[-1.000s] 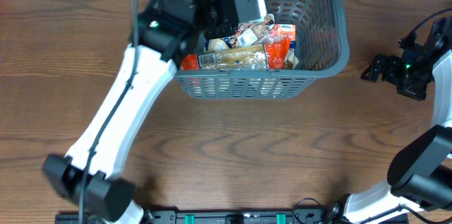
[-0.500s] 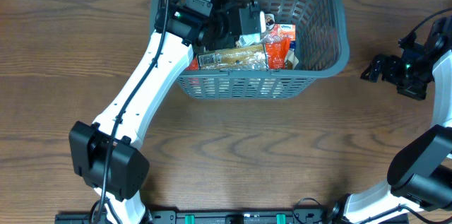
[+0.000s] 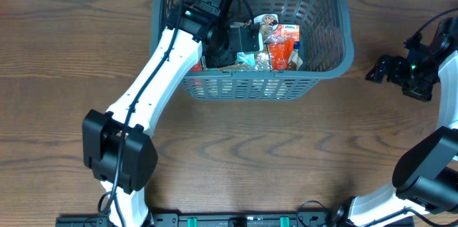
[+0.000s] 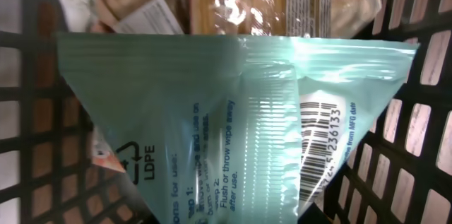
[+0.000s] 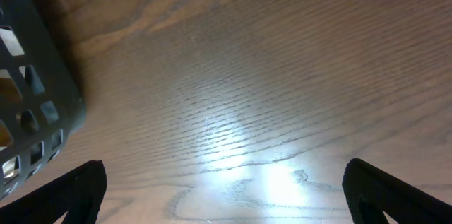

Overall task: Pack container
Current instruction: 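Lower the mint bar into the basket and open the left gripper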

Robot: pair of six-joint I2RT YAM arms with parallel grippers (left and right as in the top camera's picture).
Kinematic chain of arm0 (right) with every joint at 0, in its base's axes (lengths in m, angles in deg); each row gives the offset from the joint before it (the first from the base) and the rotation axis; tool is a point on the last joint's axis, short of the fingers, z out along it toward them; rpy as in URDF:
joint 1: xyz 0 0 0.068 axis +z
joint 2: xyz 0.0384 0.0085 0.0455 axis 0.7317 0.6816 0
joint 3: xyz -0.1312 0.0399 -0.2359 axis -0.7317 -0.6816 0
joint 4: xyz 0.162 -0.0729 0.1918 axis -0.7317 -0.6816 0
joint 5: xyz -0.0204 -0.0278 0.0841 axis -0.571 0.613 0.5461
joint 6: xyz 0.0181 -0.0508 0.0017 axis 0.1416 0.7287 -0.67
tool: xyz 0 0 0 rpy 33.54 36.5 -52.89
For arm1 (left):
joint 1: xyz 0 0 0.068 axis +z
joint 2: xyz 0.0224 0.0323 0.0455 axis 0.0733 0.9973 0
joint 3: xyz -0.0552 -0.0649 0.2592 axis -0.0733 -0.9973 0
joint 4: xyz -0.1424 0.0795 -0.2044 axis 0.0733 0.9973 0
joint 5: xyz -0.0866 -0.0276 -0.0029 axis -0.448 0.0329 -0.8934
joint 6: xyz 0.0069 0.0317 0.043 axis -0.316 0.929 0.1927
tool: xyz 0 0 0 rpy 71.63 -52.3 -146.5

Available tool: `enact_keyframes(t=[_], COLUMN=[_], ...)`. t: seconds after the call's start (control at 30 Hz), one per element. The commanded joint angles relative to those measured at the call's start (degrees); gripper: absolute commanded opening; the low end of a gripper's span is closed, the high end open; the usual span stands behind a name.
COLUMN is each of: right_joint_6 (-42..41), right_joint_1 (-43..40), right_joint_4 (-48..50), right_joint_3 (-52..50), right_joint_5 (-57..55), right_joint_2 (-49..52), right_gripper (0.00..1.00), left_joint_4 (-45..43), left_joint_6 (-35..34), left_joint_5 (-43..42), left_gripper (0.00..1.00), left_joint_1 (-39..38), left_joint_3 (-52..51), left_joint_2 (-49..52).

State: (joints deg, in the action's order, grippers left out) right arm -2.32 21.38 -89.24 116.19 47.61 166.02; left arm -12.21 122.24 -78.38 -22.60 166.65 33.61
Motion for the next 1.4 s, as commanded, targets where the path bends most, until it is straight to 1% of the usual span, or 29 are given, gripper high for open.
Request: enact_keyframes(t=[0.0,0.03,0.07,0.17,0.33,0.57,0.67,0.73,0.77,0.97,1.2,1.23,1.37], right_joint_6=[0.8,0.8,0.8,0.8,0.8,1.3,1.2,1.2,1.2,1.2,1.2,1.2,1.2], right_joint_1=[-0.2,-0.2,-0.2,-0.2,-0.2,-0.2,-0.2,-0.2,-0.2,-0.2,-0.2,-0.2,-0.2], right_joint_4=[0.0,0.0,0.0,0.0,0.0,0.0,0.0,0.0,0.0,-0.1,-0.1,-0.1,0.0], right_joint_3=[-0.3,-0.3,-0.3,-0.3,-0.3,-0.3,-0.3,-0.3,-0.3,-0.3,-0.3,-0.3,-0.3], right_joint_5=[0.5,0.5,0.5,0.5,0.5,0.5,0.5,0.5,0.5,0.5,0.5,0.5,0.5], right_joint_2=[0.2,0.2,0.2,0.2,0.2,0.2,0.2,0.2,0.2,0.2,0.2,0.2,0.2], right_gripper=[0.99,0.99,0.99,0.99,0.99,0.99,0.99,0.99,0.99,0.99,0.99,0.99,0.99], left_joint_4=[0.4,0.4,0.4,0.4,0.4,-0.6,-2.7,-5.0,-5.6,-8.2,-16.2,-17.2,-20.6], left_joint_6=[0.3,0.3,0.3,0.1,0.1,0.1,-0.2,-3.2,-3.6,-3.6,-3.6,-3.7,-7.5], left_joint_5=[-0.8,-0.8,-0.8,-0.8,-0.8,-0.1,2.9,5.6,6.7,9.6,17.8,18.4,19.8], left_gripper=[0.16,0.17,0.24,0.31,0.48,0.49,0.49,0.50,0.50,0.52,0.53,0.56,0.59], left_joint_1=[0.0,0.0,0.0,0.0,0.0,0.0,0.0,0.0,0.0,0.9,1.0,1.0,1.2], left_joint_3=[0.2,0.2,0.2,0.2,0.3,0.3,0.5,0.8,1.1,4.3,5.6,5.6,5.6], left_joint_2=[0.4,0.4,0.4,0.4,0.4,0.4,0.3,0.2,0.1,0.0,-1.9,-2.4,-5.1])
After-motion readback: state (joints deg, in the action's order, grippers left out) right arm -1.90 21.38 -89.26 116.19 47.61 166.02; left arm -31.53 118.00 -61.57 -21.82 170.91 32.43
